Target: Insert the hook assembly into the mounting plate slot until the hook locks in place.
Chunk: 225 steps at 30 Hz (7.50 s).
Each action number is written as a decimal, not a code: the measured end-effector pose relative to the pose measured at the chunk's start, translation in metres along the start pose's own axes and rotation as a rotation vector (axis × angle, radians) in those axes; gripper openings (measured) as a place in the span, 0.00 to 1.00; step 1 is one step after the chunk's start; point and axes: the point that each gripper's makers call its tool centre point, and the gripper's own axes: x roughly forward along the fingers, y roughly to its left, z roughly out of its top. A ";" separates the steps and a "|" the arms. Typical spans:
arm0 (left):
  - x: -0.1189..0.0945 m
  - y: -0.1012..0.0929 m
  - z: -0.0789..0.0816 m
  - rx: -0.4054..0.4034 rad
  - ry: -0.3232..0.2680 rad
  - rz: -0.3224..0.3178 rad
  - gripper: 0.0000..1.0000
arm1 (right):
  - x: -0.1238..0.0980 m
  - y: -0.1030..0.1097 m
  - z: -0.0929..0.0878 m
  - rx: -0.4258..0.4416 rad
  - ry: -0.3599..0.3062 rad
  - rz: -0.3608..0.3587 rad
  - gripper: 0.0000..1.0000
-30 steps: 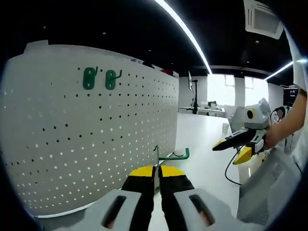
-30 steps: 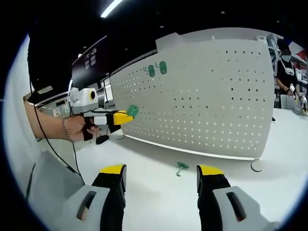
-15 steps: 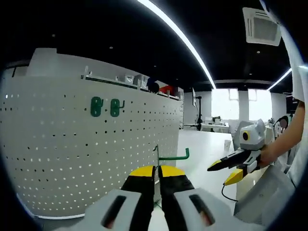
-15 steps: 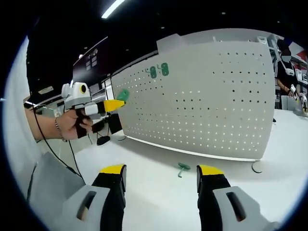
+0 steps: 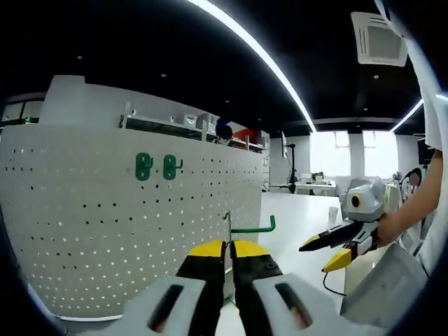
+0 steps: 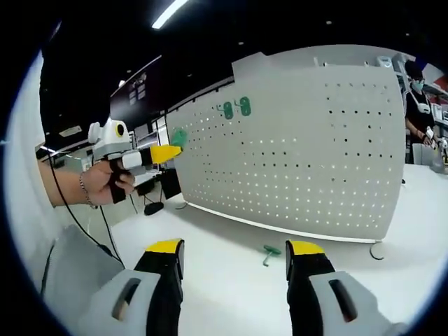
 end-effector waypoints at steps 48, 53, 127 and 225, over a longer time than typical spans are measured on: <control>-0.004 -0.001 -0.001 -0.003 0.001 0.011 0.03 | 0.048 0.070 0.089 0.002 -0.250 0.233 0.46; -0.005 -0.002 -0.001 -0.004 0.000 0.013 0.03 | 0.054 0.072 0.093 0.033 -0.262 0.244 0.44; -0.003 -0.013 0.007 0.022 -0.021 0.017 0.03 | 0.092 0.082 0.102 0.200 -0.277 0.197 0.01; -0.033 -0.008 -0.101 -0.031 0.264 0.027 0.72 | 0.101 -0.015 0.149 -0.089 -0.236 -0.156 0.00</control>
